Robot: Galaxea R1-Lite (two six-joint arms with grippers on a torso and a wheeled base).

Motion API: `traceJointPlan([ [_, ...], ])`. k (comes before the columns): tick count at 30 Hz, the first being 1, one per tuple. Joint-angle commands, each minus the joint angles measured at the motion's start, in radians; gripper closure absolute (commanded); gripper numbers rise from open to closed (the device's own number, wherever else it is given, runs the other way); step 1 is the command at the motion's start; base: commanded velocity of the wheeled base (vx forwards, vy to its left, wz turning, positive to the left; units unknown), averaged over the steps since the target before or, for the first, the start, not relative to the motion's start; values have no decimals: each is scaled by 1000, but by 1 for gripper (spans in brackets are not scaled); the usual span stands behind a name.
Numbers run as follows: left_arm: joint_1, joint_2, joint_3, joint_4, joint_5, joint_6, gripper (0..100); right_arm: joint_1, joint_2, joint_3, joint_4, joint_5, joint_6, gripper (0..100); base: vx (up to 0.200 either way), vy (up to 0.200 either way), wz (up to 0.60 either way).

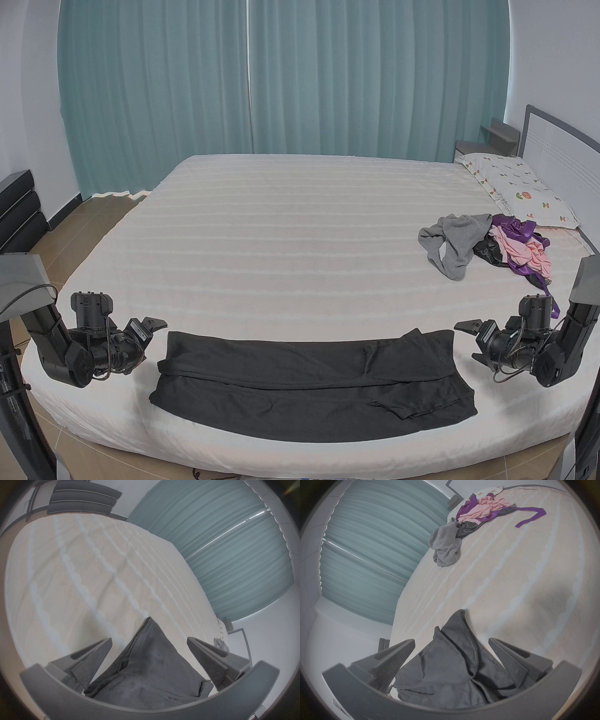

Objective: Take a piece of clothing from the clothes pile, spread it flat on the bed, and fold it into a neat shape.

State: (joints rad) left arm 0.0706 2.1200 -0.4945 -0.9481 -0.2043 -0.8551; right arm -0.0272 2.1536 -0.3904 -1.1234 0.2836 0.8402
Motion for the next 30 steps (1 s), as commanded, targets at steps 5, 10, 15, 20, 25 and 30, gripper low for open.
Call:
traceJointPlan([
  [5, -14, -20, 53, 8, 0, 7, 0, -3, 0, 94, -82, 6, 0, 0, -200, 0, 0],
  [10, -31, -20, 122, 2, 0, 42, 0, 3, 25, 97, -93, 6, 0, 0, 0, 0, 0],
  [15, -34, -5, 136, -1, 0, 45, 0, 3, 23, 104, -93, 6, 2, 0, 0, 0, 0],
  [20, -65, 31, 148, -3, 19, 53, 0, 4, 25, 110, -95, 6, 2, 0, 0, 0, 0],
  [25, -81, 52, 123, -8, 48, 57, 0, 4, 23, 110, -95, 6, 2, 0, 0, 0, 0],
  [30, -100, 89, 96, -28, 95, 59, 0, 6, 22, 110, -95, 6, 3, 0, 0, 0, 0],
])
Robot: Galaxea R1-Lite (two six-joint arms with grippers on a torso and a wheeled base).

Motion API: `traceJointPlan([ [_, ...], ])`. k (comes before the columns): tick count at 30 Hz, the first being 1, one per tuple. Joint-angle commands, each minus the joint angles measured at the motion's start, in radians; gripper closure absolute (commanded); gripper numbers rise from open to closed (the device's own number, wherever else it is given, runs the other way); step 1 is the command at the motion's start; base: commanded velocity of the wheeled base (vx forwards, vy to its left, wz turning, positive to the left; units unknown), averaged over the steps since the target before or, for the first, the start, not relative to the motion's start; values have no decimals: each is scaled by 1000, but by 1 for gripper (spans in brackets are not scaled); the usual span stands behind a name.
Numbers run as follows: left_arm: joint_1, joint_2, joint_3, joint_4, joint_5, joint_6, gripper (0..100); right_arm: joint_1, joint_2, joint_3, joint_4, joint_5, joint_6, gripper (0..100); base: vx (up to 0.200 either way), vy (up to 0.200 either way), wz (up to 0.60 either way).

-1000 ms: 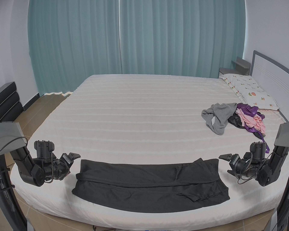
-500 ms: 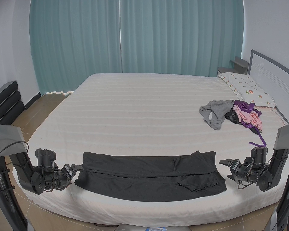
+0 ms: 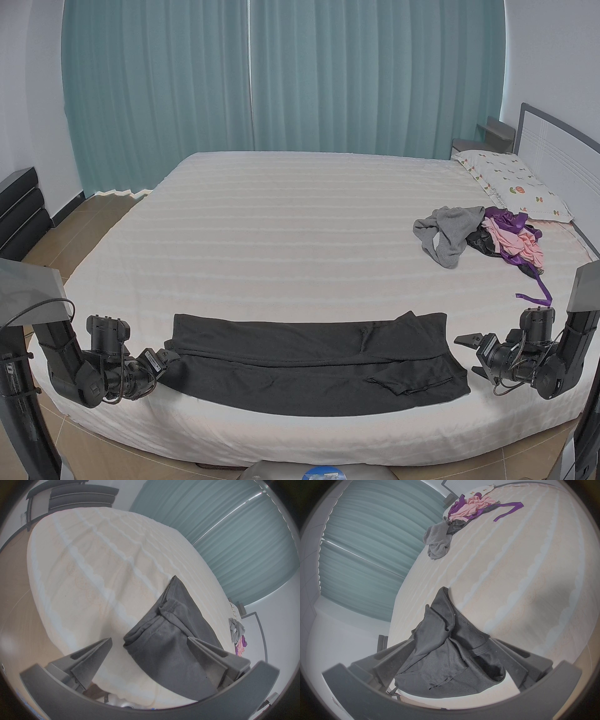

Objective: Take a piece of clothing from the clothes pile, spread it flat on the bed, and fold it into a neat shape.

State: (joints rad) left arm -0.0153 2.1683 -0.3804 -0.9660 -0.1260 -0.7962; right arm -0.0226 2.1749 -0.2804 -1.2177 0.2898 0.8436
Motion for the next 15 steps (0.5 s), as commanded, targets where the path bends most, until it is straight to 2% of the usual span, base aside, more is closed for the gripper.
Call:
traceJointPlan([
  [1, -14, 44, -20, -11, 20, 0, 0, 1, 2, 0, 0, 0, 0, 0, 0, 0, 0],
  [4, -23, 77, -51, -30, 66, 0, 0, 1, -1, 1, 0, -1, -1, 0, 0, 0, 0],
  [5, -28, 77, -44, -30, 71, 0, 100, 4, -4, 4, 0, -1, -1, 0, 0, 0, 0],
  [12, -21, 70, -9, -28, 97, 3, 100, 32, -35, 33, -25, -3, -3, 0, 0, 0, 0],
  [15, -25, 48, 14, -22, 155, 54, 100, 46, -35, 52, -56, -6, -5, 0, 0, 0, 0],
])
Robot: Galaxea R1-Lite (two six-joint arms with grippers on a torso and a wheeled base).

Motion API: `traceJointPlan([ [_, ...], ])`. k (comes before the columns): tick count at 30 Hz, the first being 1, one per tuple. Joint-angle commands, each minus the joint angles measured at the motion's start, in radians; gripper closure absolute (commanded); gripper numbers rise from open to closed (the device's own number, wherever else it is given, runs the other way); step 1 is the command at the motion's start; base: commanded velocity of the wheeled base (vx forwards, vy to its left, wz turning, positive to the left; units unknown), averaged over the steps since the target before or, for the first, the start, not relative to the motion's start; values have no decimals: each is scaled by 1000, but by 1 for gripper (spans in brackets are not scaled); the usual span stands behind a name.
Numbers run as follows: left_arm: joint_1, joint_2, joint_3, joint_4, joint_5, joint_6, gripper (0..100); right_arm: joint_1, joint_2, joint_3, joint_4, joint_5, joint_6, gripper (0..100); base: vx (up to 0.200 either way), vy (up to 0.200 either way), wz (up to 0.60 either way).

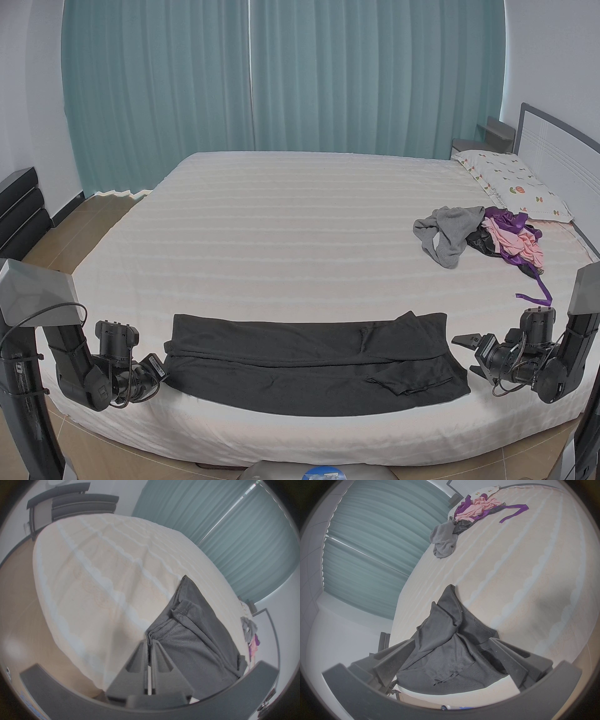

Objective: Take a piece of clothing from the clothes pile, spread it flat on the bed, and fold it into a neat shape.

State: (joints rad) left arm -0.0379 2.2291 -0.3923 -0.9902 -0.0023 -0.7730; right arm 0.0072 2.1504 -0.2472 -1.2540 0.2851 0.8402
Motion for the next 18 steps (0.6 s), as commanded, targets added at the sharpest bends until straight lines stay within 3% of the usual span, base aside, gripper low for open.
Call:
traceJointPlan([
  [1, -5, -13, 33, 2, 44, 47, 100, 16, -11, 22, -25, -3, -1, 0, 0, 0, 0],
  [5, -8, -11, 41, 2, 82, 70, 100, 16, -11, 26, -30, -3, -1, 0, 0, 0, 0],
  [17, -16, -14, 52, 5, 90, 89, 100, 57, -89, 51, -27, -3, 11, 0, 0, 0, 0],
  [18, -14, -16, 52, 5, 90, 87, 0, 69, -104, 57, -22, -3, 17, 0, 0, 0, 0],
])
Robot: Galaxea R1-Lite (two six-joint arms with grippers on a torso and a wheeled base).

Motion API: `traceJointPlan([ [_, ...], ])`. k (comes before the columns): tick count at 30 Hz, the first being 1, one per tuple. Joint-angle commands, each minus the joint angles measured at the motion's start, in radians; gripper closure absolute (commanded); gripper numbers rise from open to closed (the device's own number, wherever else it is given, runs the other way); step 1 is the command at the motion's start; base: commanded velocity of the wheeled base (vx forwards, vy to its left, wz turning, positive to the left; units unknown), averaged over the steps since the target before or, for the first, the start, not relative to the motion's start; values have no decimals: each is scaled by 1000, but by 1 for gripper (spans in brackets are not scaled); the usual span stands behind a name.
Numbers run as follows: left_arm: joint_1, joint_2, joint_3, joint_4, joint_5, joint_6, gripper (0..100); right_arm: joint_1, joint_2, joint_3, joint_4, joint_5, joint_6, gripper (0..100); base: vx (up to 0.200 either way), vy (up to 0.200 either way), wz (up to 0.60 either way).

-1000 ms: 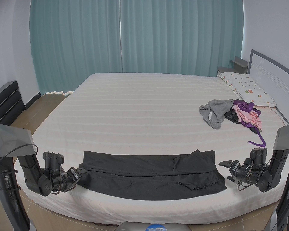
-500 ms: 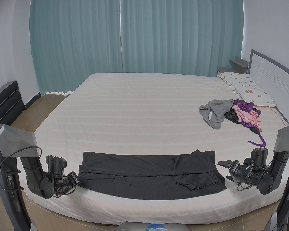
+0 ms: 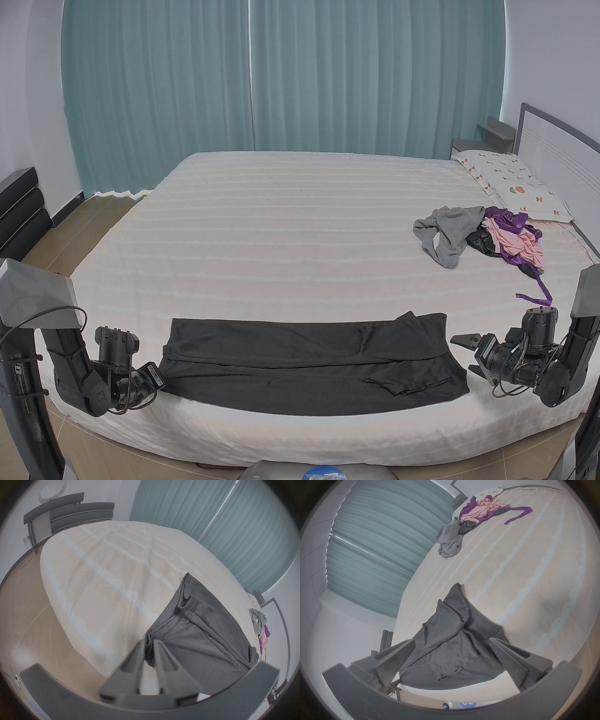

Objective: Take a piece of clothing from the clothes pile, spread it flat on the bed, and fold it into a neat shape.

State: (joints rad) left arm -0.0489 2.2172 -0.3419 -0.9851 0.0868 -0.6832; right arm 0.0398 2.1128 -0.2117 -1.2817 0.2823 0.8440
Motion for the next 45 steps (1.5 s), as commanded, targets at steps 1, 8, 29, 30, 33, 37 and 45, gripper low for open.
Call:
traceJointPlan([
  [1, -5, -5, 0, 0, 1, -2, 0, 54, -80, 28, 7, 0, 17, 0, 0, 0, 0],
  [8, 11, -39, -12, -9, -12, -21, 0, 150, -116, 51, 10, -2, 67, 0, 0, 0, 0],
  [29, 29, -122, -26, -10, -101, -73, 0, 324, 177, 68, -199, -98, 156, 0, 0, 0, 0],
  [30, 29, -122, -28, -10, -101, -75, 0, 321, 190, 68, -209, -100, 159, 0, 0, 0, 0],
  [33, 29, -123, -28, -10, -101, -73, 0, 321, 193, 72, -223, -100, 159, 0, 0, 0, 0],
  [37, 29, -122, -28, -10, -102, -75, 0, 318, 213, 66, -240, -112, 159, 0, 0, 0, 0],
  [45, 29, -122, -28, -10, -102, -75, 0, 322, 263, 40, -288, -173, 159, 0, 0, 0, 0],
])
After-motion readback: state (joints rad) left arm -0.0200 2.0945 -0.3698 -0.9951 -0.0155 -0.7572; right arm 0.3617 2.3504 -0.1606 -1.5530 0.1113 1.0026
